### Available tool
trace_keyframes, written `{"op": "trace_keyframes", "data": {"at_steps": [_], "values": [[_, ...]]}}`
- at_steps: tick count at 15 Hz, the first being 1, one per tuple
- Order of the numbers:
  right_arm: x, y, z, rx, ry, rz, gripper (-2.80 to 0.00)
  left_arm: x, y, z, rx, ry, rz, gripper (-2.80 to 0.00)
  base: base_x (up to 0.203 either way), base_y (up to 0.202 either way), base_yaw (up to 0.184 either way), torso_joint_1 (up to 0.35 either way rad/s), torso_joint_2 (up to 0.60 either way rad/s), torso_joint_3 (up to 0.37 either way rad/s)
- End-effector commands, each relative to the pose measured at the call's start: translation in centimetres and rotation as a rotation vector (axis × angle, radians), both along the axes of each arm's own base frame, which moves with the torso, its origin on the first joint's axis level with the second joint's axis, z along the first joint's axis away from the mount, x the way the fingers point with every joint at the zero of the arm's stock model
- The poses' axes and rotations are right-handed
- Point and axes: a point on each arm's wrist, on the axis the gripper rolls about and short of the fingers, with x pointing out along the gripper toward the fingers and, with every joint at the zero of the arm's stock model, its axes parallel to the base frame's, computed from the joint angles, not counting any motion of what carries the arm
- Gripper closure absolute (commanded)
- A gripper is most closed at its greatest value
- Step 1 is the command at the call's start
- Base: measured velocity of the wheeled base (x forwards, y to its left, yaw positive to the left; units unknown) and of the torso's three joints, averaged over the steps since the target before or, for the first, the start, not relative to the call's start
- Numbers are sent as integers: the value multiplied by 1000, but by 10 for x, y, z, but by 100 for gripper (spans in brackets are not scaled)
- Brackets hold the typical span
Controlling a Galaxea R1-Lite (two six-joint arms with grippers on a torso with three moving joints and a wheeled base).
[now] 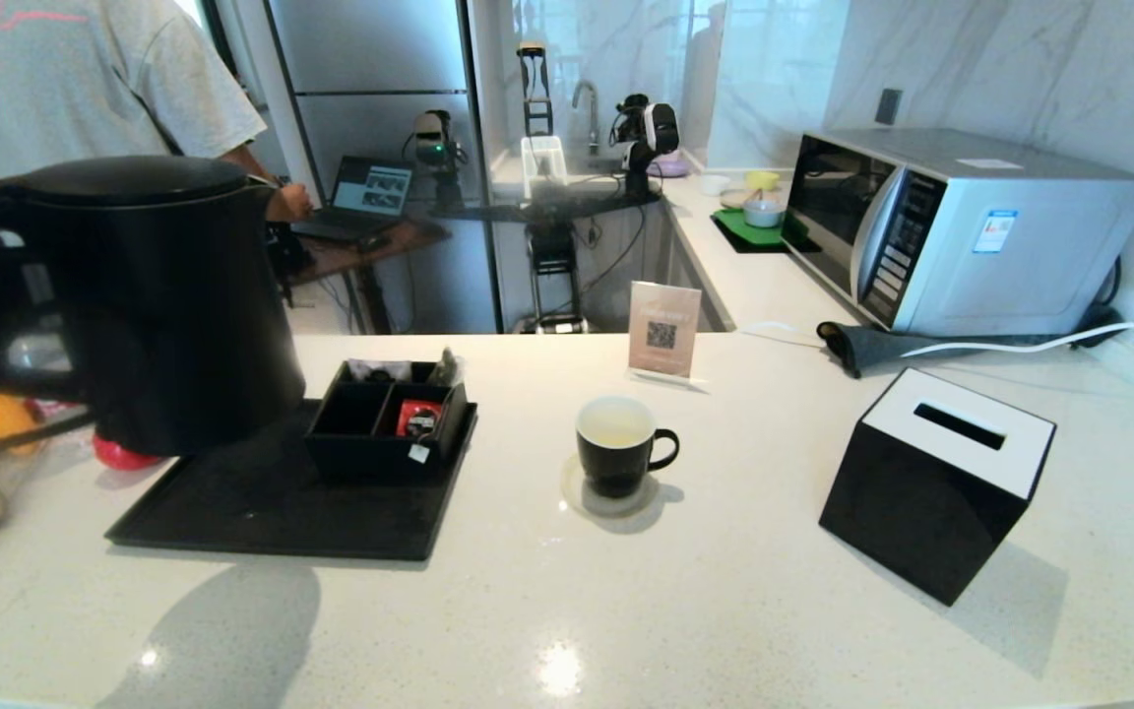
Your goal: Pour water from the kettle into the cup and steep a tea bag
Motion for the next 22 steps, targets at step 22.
{"op": "trace_keyframes", "data": {"at_steps": [22], "values": [[0,0,0,0,-1,1,0,87,130,-115,-25,-11,90,0,0,0,0,0,0,0]]}}
